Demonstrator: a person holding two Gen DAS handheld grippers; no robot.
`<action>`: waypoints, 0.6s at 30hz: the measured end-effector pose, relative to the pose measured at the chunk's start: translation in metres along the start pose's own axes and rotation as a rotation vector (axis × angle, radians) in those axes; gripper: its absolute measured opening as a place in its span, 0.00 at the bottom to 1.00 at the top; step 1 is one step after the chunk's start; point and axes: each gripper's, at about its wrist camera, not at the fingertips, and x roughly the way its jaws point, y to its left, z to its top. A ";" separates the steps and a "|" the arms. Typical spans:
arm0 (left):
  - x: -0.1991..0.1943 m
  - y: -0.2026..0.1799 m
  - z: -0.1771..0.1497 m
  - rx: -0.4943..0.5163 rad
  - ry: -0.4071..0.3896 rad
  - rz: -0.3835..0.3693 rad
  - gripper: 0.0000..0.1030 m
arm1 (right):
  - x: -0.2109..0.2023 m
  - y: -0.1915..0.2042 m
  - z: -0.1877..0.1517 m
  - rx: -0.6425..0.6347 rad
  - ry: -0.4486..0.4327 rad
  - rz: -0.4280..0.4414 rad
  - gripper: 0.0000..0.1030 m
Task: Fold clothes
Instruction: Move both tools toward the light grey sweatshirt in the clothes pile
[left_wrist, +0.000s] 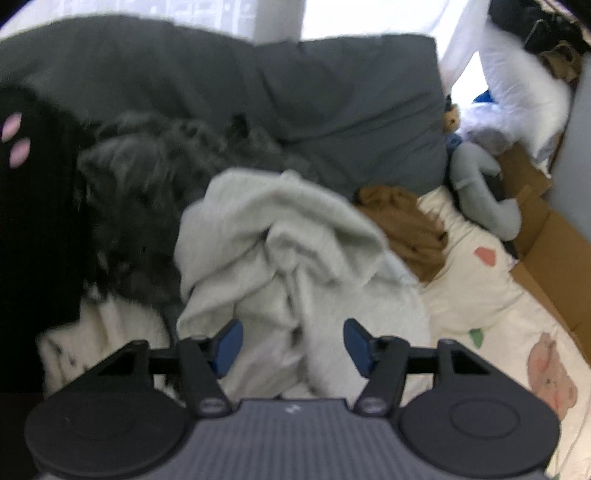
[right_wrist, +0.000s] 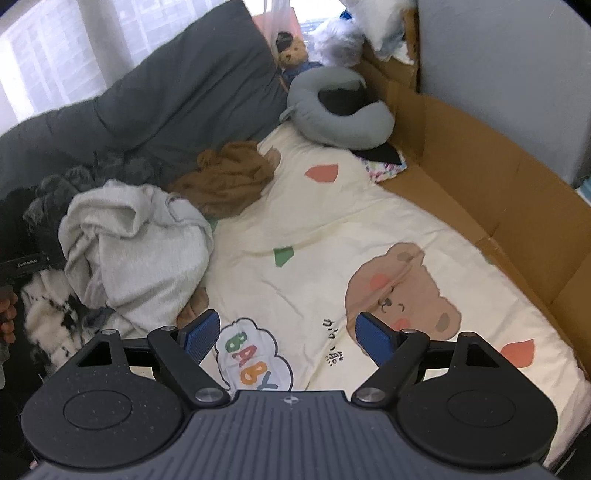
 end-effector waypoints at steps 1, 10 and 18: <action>0.006 0.003 -0.007 -0.010 0.010 0.006 0.61 | 0.007 0.001 -0.004 -0.006 0.004 0.003 0.82; 0.037 0.024 -0.049 -0.061 0.026 0.034 0.61 | 0.061 0.025 -0.029 -0.078 0.037 0.032 0.79; 0.075 0.050 -0.072 -0.185 0.014 0.034 0.61 | 0.112 0.063 -0.053 -0.163 0.106 0.079 0.74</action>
